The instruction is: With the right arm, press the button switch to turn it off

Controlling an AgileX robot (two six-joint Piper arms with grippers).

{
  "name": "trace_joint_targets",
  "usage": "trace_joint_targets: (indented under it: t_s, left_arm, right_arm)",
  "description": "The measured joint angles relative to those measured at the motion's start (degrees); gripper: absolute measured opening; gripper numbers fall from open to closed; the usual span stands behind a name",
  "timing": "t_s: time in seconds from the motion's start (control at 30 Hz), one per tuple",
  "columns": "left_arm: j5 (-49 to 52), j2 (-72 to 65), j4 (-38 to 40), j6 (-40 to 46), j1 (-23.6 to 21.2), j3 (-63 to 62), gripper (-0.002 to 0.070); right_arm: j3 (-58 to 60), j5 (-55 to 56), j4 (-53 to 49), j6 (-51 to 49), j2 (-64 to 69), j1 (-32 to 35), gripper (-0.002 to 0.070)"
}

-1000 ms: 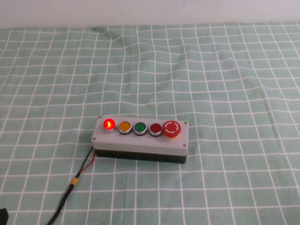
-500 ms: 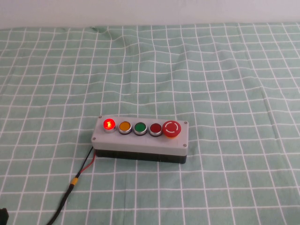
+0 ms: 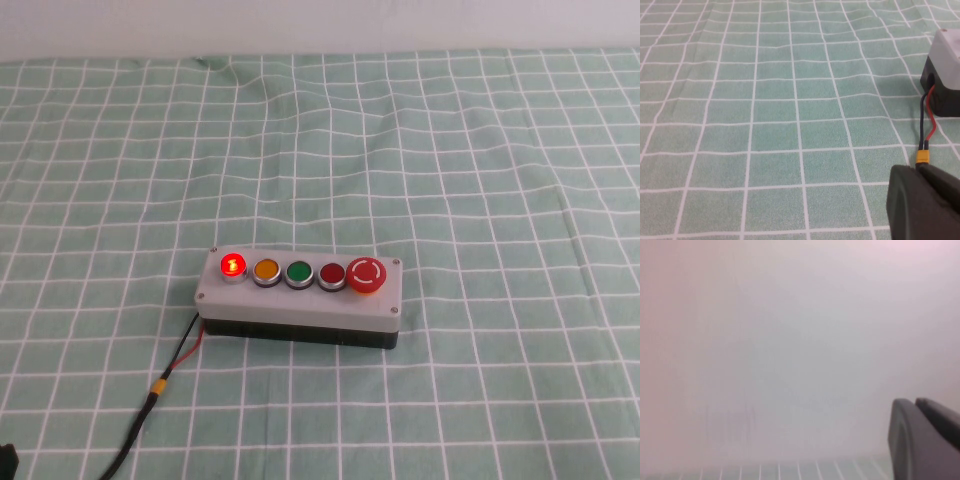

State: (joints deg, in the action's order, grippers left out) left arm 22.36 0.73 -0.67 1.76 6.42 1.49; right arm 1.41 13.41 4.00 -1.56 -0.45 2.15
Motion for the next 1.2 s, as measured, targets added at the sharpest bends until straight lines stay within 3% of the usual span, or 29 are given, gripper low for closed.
trace_joint_targets:
  t_s: [0.47, 0.67, 0.77, 0.93, 1.2]
  left_arm:
    - [0.0, 0.0, 0.0, 0.0, 0.0, 0.0, -0.0004]
    - [0.0, 0.0, 0.0, 0.0, 0.0, 0.0, -0.0004]
    - [0.0, 0.0, 0.0, 0.0, 0.0, 0.0, -0.0004]
    - [0.0, 0.0, 0.0, 0.0, 0.0, 0.0, -0.0004]
    - [0.0, 0.0, 0.0, 0.0, 0.0, 0.0, -0.0004]
  right_arm:
    - [0.0, 29.28, 0.11, -4.77, -0.12, 0.0, -0.0016]
    - [-6.56, 31.56, 0.11, -5.45, -0.34, 0.0, -0.0016]
    - [-14.6, 26.01, 0.11, -6.07, -0.36, 0.0, -0.0016]
    - [-28.62, 7.79, 0.11, -8.2, 1.01, 0.0, -0.0016]
    - [-47.67, -24.77, 2.95, -8.44, 17.53, 0.0, -0.0016]
